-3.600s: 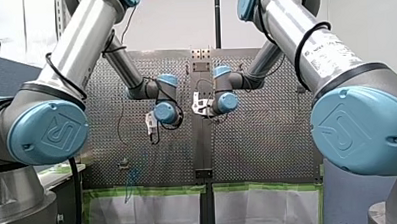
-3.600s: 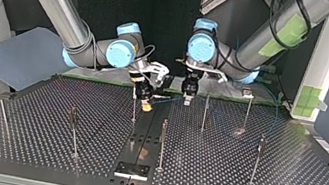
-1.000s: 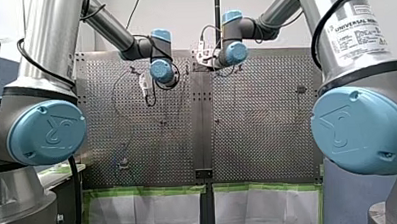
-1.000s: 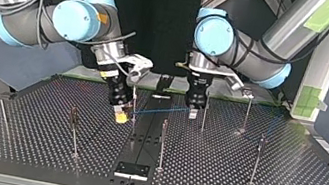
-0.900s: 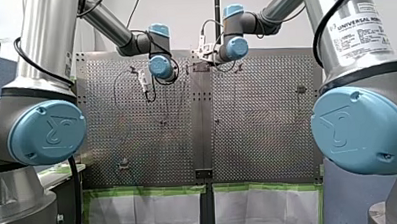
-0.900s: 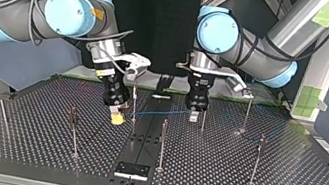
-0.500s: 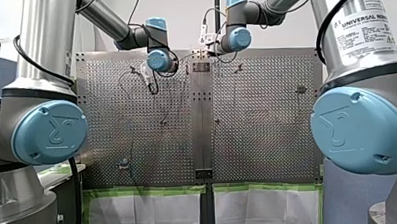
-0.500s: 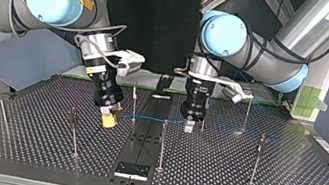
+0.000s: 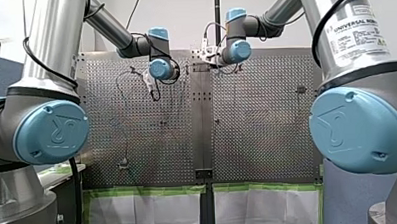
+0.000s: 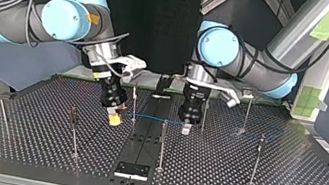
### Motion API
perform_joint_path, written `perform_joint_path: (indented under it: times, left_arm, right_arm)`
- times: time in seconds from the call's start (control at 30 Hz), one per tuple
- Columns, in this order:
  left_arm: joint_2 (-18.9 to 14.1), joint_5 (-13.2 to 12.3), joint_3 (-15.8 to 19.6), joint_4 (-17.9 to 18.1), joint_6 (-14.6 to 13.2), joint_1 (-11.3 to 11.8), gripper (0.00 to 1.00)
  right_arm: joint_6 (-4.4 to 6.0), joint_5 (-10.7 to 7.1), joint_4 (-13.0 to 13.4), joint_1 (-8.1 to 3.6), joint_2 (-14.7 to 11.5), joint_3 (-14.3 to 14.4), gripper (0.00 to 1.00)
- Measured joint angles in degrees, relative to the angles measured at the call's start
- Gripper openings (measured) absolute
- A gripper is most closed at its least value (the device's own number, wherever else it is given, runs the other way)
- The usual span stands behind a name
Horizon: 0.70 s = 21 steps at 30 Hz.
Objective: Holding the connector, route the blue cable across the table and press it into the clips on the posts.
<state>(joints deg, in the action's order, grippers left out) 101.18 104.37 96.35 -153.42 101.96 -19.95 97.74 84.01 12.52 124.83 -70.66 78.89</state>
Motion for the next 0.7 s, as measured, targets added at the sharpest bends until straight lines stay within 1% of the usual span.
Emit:
perform_joint_path:
  times: [0.17,0.27,0.37,0.53,0.7]
  left_arm:
    - [0.81,-0.98,-1.52,-0.15,0.1,0.61,0.0]
    - [2.2,-1.16,-2.89,-0.67,0.1,0.85,0.0]
    - [3.08,-1.0,-3.69,-0.16,0.2,1.2,0.0]
    - [4.2,-1.19,-5.3,-0.04,0.39,2.17,0.0]
    - [6.37,-1.62,-6.82,-0.18,0.48,2.97,0.0]
  right_arm:
    - [0.27,-1.71,0.79,-0.96,1.54,-0.21,0.0]
    - [0.92,-2.71,1.05,-1.65,1.8,-0.88,0.0]
    - [1.42,-3.14,1.16,-2.39,1.89,-1.59,0.0]
    - [1.68,-3.58,1.19,-3.6,2.0,-2.57,0.0]
    - [1.98,-4.06,1.2,-4.53,2.74,-3.32,0.0]
